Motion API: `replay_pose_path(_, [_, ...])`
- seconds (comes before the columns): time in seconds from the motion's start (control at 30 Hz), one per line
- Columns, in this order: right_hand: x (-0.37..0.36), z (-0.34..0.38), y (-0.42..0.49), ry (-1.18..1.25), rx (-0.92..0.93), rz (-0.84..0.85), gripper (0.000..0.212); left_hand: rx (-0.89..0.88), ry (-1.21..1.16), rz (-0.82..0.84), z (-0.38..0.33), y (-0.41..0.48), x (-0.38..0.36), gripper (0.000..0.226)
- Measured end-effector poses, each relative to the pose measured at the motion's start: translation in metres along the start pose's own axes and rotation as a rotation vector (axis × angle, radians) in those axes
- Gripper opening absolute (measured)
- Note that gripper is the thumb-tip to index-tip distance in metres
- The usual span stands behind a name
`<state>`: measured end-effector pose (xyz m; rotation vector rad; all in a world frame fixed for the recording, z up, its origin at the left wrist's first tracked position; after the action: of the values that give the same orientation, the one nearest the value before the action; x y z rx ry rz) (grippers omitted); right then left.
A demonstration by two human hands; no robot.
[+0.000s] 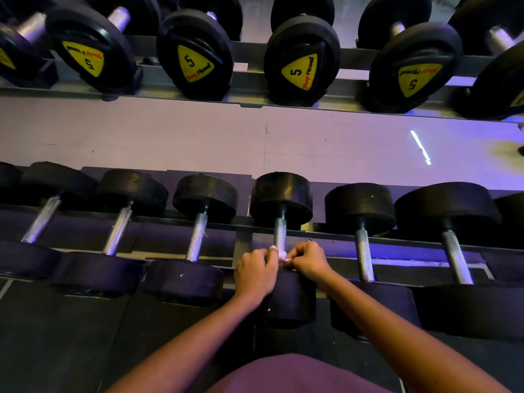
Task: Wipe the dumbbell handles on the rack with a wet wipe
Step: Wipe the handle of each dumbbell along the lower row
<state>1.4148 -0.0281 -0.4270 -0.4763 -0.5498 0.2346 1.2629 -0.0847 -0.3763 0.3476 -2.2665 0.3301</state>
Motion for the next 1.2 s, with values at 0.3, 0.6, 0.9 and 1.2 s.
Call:
replay_pose_path(0.3, [0.013, 0.019, 0.009, 0.100, 0.000, -0.095, 0.017, -0.026, 0.012, 0.046, -0.003, 0.001, -0.001, 0.046])
replay_pose_path(0.6, [0.077, 0.009, -0.013, 0.280, 0.029, -0.343, 0.019, -0.290, -0.070, 0.086, -0.071, 0.009, 0.000, 0.037])
replay_pose_path(0.9, [0.182, -0.041, -0.052, 0.114, 0.066, -0.526, 0.018, -0.313, -0.177, 0.227, -0.135, -0.029, -0.071, 0.035])
replay_pose_path(1.2, [0.194, -0.100, -0.045, -0.048, 0.095, -0.291, 0.012, -0.118, -0.034, 0.150, -0.158, -0.071, -0.147, 0.035])
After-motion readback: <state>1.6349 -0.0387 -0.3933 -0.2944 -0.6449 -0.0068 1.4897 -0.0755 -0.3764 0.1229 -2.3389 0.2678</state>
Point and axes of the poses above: each hand's wrist, its own y-axis towards the middle knuckle, its own x-axis out of the back of the hand, z = x × y, the point moved 9 cm from there along y, towards the middle knuckle, and after that the axes turned 1 degree about -x, right-handed, at the moved point
